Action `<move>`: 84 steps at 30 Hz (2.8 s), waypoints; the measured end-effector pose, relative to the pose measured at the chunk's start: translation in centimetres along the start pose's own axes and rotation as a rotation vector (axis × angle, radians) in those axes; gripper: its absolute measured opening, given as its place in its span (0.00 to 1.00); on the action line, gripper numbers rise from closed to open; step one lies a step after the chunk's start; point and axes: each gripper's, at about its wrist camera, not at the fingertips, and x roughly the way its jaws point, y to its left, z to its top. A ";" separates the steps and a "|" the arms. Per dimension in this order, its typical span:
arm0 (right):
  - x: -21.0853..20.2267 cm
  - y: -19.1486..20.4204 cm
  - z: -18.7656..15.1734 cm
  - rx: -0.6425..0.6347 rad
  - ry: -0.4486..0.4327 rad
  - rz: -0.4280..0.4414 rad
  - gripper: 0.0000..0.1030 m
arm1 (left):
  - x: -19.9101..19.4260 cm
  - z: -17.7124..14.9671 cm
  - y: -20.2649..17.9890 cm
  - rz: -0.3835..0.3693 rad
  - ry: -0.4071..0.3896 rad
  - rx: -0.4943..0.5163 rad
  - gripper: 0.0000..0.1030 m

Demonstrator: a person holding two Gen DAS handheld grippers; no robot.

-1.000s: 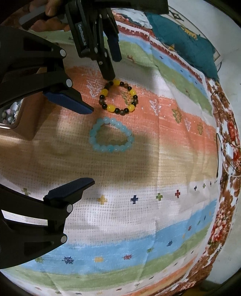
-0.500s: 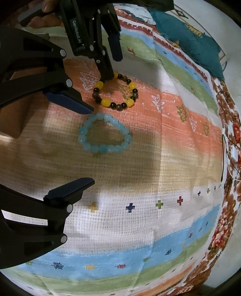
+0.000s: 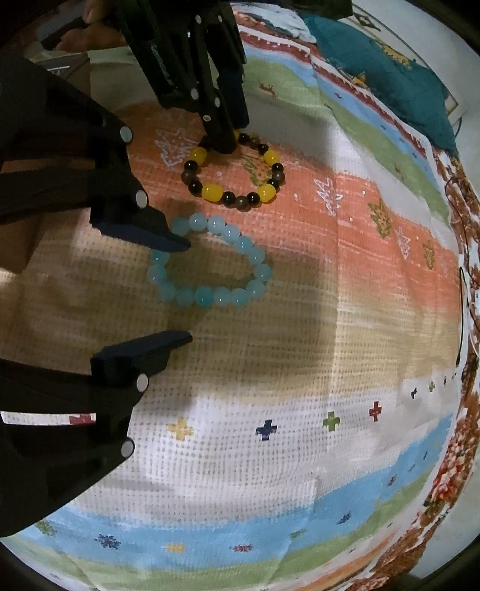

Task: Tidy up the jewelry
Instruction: 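Grasp the yellow-black bracelet with the left tool while the right grasps the pale blue bracelet, then lift both bracelets and carry them back over the tin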

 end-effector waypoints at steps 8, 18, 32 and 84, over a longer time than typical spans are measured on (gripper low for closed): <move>0.1 0.0 -0.1 0.002 0.014 0.029 0.12 | 0.1 0.1 0.0 0.003 0.005 0.011 0.11; 0.2 -0.2 -0.2 -0.004 0.026 0.019 0.12 | -0.8 -0.4 -0.1 -0.005 -0.005 0.016 0.11; -1.6 0.5 -0.3 -0.016 -0.009 0.027 0.12 | -4.7 -0.2 -0.7 -0.072 -0.079 0.006 0.11; -13.7 3.7 -4.6 -0.115 -0.252 0.086 0.12 | -15.7 -5.5 -3.5 -0.156 -0.305 0.031 0.11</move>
